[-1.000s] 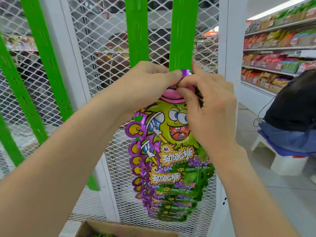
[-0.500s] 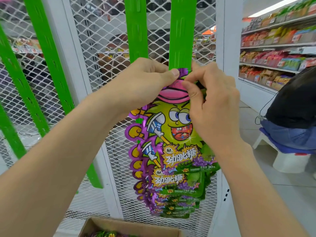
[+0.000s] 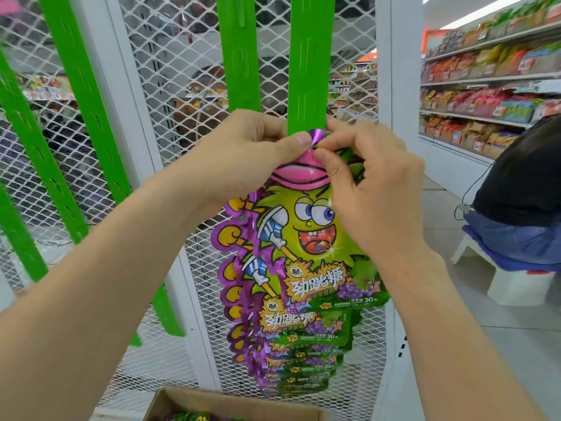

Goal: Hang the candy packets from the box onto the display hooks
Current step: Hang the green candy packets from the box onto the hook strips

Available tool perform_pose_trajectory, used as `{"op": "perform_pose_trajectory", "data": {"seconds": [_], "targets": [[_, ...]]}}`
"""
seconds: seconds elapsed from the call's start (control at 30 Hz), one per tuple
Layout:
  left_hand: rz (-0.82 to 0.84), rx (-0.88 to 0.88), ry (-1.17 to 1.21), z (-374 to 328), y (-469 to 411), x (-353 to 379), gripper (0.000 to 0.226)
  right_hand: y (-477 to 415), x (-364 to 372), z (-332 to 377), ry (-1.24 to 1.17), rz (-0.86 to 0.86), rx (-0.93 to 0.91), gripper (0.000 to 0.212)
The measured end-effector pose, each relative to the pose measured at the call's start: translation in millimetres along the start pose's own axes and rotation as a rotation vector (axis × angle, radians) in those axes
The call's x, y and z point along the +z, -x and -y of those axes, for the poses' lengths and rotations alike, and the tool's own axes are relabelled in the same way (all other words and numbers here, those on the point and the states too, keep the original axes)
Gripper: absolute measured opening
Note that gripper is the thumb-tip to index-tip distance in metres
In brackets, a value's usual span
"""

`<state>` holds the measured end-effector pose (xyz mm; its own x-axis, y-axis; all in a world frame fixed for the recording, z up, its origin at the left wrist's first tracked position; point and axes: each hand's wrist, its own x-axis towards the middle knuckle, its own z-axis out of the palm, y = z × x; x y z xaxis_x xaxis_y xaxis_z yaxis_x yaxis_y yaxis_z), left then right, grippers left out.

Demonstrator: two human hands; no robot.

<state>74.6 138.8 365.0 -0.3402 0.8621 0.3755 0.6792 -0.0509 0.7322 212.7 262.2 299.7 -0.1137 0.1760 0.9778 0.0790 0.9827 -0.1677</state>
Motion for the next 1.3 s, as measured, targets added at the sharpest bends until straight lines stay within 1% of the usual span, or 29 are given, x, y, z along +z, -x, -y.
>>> {"op": "perform_pose_trajectory", "data": {"seconds": [0.03, 0.13, 0.23, 0.27, 0.33, 0.43, 0.53, 0.6, 0.67, 0.83, 0.87, 0.93, 0.97, 1.0, 1.07, 1.2, 1.3], "targets": [[0.002, -0.007, -0.004, 3.4, -0.7, -0.5, 0.049, 3.4, 0.4, -1.4, 0.002, 0.025, 0.006, 0.007], [0.001, 0.006, -0.043, 6.0, 0.6, -0.7, 0.018, 12.8, 2.6, -2.8, 0.009, 0.084, 0.009, 0.007], [-0.015, 0.053, -0.063, 4.0, 1.2, 0.6, 0.013, 14.2, 1.3, 2.6, 0.017, 0.071, -0.021, 0.009], [-0.036, 0.069, -0.07, 2.2, 1.5, 1.2, 0.021, 13.4, 0.4, 4.8, 0.021, 0.056, -0.038, 0.011], [-0.066, 0.087, -0.066, -0.7, 2.3, 1.8, 0.045, 11.5, -0.6, 7.7, 0.024, 0.041, -0.064, 0.013], [-0.032, 0.083, -0.014, -2.4, 3.3, 0.2, 0.062, 9.3, 0.7, 6.3, 0.015, 0.011, -0.068, 0.014], [-0.018, 0.079, -0.008, -4.6, 4.7, -1.2, 0.057, 9.7, 0.5, 3.6, 0.002, -0.013, -0.09, 0.017], [-0.036, 0.078, -0.016, -3.5, 2.6, -2.4, 0.053, 12.1, -0.7, 3.6, 0.006, 0.007, -0.115, 0.021], [-0.023, 0.051, -0.001, -3.1, 2.0, -2.8, 0.053, 14.1, -1.6, 3.5, 0.007, 0.03, -0.138, 0.023], [0.052, -0.016, 0.066, -8.2, 3.2, -2.6, 0.045, 15.8, -2.6, 4.7, -0.038, 0.022, -0.152, 0.01], [0.047, -0.026, 0.064, -9.5, 2.5, -2.5, 0.052, 16.1, -2.6, 5.7, -0.043, 0.014, -0.151, 0.009], [0.027, -0.035, 0.023, -9.8, 1.7, -3.7, 0.081, 15.7, -2.9, 7.9, -0.053, -0.01, -0.152, 0.006], [0.036, -0.041, 0.022, -9.0, 1.5, -4.6, 0.089, 14.5, -3.1, 9.1, -0.057, -0.022, -0.153, 0.006], [0.053, -0.036, 0.028, -6.8, 0.8, -6.1, 0.092, 12.9, -3.3, 9.5, -0.055, -0.031, -0.155, 0.007], [0.056, -0.035, 0.026, -8.2, 1.6, -8.3, 0.091, 9.3, -4.3, 10.6, -0.039, -0.042, -0.161, 0.008], [0.045, -0.066, 0.054, -14.5, 2.2, -10.9, 0.079, 2.6, -7.8, 12.2, 0.02, -0.036, -0.154, 0.009], [0.076, -0.063, 0.069, -16.3, 5.2, -11.4, 0.077, -2.0, -10.3, 12.4, 0.045, -0.025, -0.122, 0.007]]}}
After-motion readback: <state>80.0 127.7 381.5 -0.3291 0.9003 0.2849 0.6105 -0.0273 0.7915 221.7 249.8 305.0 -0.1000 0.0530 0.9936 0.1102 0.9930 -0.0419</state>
